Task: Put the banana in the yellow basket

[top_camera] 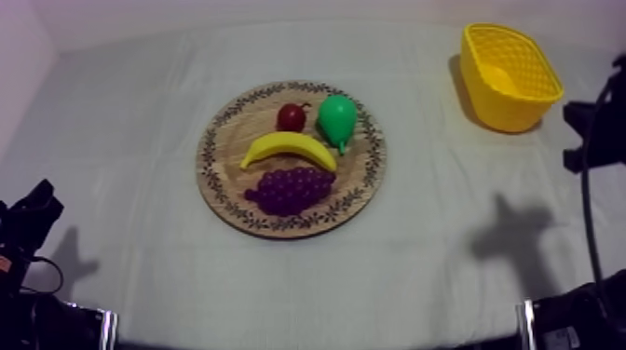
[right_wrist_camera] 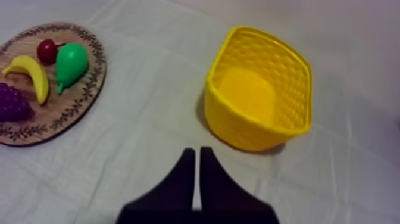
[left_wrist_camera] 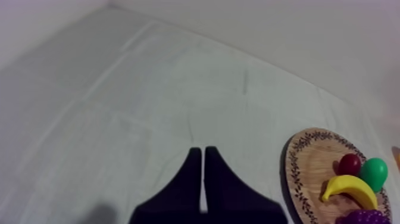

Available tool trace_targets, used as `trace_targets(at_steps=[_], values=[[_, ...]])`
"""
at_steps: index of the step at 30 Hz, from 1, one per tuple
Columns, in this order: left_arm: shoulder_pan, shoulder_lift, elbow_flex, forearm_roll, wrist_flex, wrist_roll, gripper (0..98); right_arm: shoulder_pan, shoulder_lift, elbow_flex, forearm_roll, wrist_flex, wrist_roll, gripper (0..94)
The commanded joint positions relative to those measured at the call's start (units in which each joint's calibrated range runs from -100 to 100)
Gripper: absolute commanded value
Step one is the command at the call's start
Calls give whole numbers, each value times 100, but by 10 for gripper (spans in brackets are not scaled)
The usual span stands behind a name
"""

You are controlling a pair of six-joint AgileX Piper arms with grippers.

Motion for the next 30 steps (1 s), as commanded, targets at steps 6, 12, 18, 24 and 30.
trace_targets(at_steps=[6,12,18,24,30], values=[[-1,-5,-1,-3,-2,2,1,-662,1536,-2066,182,717,-100,6],[-1,-5,-1,-3,-2,1,1,-1170,2350,-3098,373,1227,-166,6],[-1,-5,-1,-3,-2,1,1,-1607,3084,-3759,572,1594,-201,6],[-1,-5,-1,-3,-2,2,1,-1831,3665,-4385,628,1845,-117,6],[-1,-5,-1,-3,-2,2,1,-2105,4060,-4731,851,1991,-110,6]])
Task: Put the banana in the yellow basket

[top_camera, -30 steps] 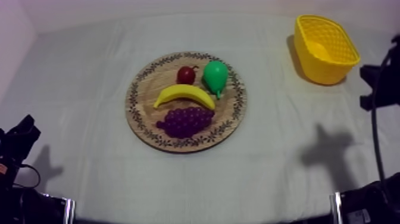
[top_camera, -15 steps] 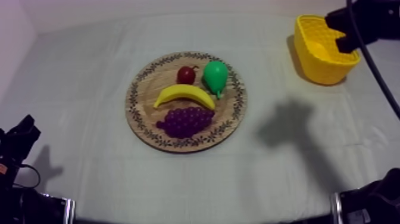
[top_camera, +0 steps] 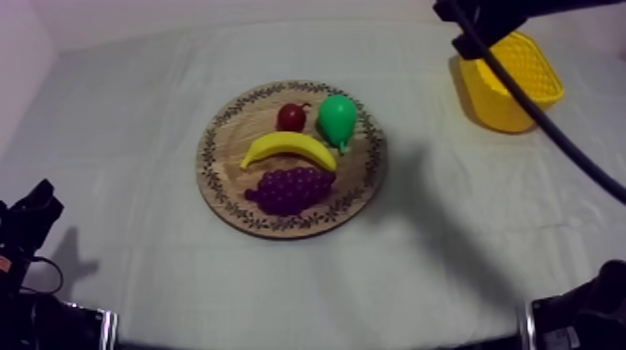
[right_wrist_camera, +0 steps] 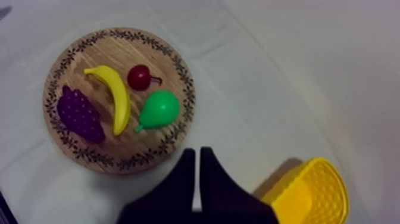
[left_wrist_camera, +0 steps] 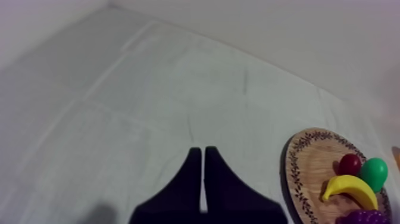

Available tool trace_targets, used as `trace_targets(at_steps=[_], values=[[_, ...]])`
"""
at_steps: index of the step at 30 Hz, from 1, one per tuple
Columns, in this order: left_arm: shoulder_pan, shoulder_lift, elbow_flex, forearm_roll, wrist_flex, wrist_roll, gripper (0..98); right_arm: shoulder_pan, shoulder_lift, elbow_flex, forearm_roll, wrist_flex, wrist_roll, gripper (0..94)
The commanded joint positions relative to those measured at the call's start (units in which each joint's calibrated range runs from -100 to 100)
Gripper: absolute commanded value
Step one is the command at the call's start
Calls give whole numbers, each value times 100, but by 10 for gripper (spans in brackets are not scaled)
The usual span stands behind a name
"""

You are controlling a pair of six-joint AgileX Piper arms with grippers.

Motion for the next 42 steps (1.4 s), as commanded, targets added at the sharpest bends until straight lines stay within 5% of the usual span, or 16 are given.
trace_targets(at_steps=[1,16,25,35,42], values=[[-1,-5,-1,-3,-2,2,1,-107,100,-58,86,55,-21,6],[-1,-5,-1,-3,-2,2,1,-595,915,-1009,-22,1143,-176,5],[-1,-5,-1,-3,-2,2,1,-688,1380,-1301,-54,1189,-235,19],[-1,-5,-1,-3,-2,2,1,-722,1726,-1349,-179,1075,15,445],[-1,-5,-1,-3,-2,2,1,-740,1885,-1425,-177,1030,124,542]])
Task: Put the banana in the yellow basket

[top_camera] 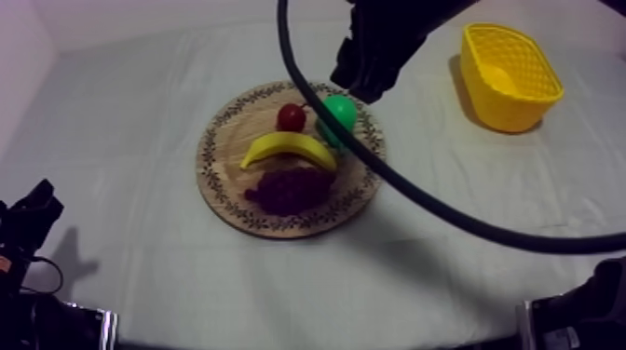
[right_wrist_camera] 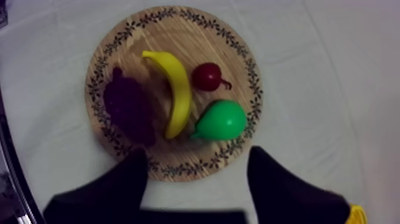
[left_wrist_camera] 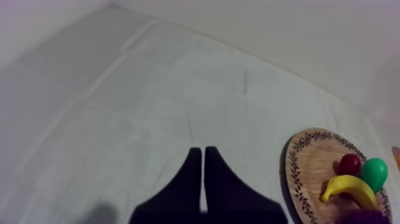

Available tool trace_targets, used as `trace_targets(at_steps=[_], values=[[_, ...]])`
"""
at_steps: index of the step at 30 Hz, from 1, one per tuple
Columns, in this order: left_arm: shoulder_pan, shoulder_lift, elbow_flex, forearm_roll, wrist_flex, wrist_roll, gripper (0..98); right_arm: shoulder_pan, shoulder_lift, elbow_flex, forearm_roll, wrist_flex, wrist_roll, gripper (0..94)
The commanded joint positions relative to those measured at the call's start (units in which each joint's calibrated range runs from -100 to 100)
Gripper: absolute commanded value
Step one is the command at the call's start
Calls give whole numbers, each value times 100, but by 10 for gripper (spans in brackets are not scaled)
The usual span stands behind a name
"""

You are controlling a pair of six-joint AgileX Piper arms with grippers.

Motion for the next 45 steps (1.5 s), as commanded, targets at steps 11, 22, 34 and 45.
trace_targets(at_steps=[11,22,34,45], values=[[-1,-5,-1,-3,-2,1,1,-54,609,-97,-140,-215,68,500],[-1,-5,-1,-3,-2,2,1,-74,1667,-381,-394,-384,206,469],[-1,-5,-1,-3,-2,0,1,24,2899,-914,-452,-564,293,470],[-1,-5,-1,-3,-2,1,1,189,3794,-1419,-519,-609,436,479]])
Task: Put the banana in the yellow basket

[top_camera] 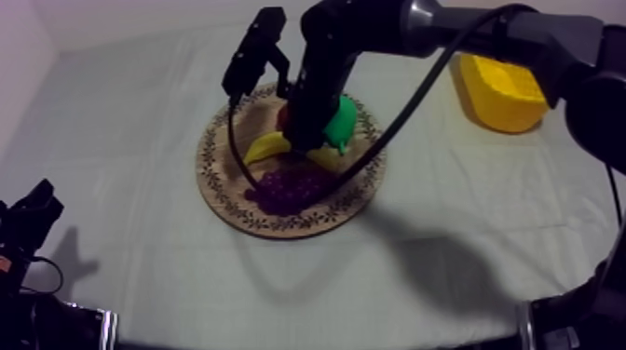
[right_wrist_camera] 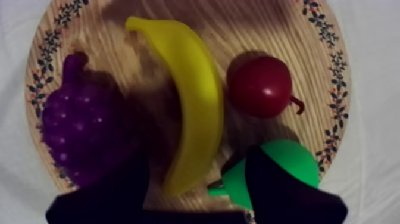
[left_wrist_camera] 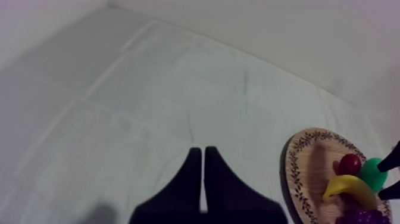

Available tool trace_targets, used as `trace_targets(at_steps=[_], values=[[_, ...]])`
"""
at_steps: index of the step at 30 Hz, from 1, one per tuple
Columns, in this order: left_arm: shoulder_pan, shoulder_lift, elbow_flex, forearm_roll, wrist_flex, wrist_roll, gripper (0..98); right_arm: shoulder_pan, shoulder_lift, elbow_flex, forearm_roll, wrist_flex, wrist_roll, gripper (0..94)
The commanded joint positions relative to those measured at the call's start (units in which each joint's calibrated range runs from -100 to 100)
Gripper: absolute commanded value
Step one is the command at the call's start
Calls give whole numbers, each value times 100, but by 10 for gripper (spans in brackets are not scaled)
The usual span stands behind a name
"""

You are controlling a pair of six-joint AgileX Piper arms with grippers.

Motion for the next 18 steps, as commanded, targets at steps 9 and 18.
trace_targets(at_steps=[9,18], values=[[-1,-5,-1,-3,-2,2,1,106,575,-450,-127,49,157,476],[-1,-5,-1,-3,-2,1,1,90,916,-729,-260,182,274,459]])
